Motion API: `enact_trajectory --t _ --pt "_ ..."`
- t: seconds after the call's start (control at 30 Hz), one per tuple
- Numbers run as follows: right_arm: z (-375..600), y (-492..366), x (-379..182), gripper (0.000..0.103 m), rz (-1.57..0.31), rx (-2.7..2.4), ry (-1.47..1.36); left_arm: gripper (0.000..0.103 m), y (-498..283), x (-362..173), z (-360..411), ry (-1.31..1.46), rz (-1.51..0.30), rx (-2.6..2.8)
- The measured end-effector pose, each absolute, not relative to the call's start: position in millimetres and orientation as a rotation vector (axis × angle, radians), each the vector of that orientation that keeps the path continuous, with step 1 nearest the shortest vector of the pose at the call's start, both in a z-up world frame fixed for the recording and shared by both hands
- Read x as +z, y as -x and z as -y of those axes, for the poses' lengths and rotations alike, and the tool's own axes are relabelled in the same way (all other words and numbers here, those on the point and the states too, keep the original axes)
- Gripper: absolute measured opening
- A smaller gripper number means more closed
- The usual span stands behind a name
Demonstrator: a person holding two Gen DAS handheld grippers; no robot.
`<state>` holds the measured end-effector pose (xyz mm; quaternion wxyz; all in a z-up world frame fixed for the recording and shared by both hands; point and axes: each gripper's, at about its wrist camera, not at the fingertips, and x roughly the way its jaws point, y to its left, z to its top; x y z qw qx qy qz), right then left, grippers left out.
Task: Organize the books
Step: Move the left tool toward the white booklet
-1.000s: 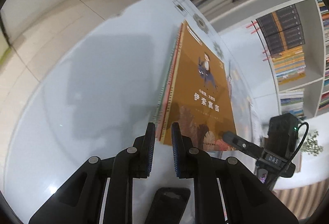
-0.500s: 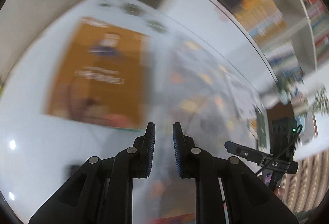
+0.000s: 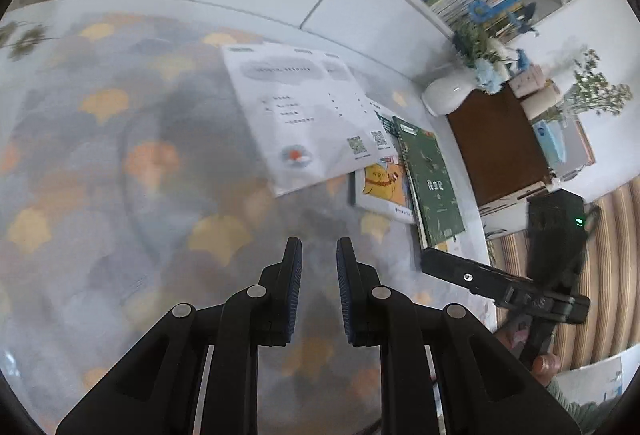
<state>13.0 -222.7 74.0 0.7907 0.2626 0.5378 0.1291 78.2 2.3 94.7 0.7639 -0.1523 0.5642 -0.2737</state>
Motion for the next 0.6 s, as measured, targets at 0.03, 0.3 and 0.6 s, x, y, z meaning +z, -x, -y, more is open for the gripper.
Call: enact_trajectory --t 0.03,0.3,0.6 --pt "228.1 -16.7 74.2 0.057 -1.153 0.272 -0.550 0.015 -83.3 92.5 3.4 0.328 -1.235 -0.582" --pt "273.4 -94.9 50.0 0.057 -1.130 0.238 -0.516 0.015 -147.4 43.3 30.7 0.328 -1.336 -0.364" --pt "271.6 -178.9 23.1 0.046 -1.055 0.197 -0.372 0.015 -197.9 12.0 36.5 0.373 -1.308 -0.290"
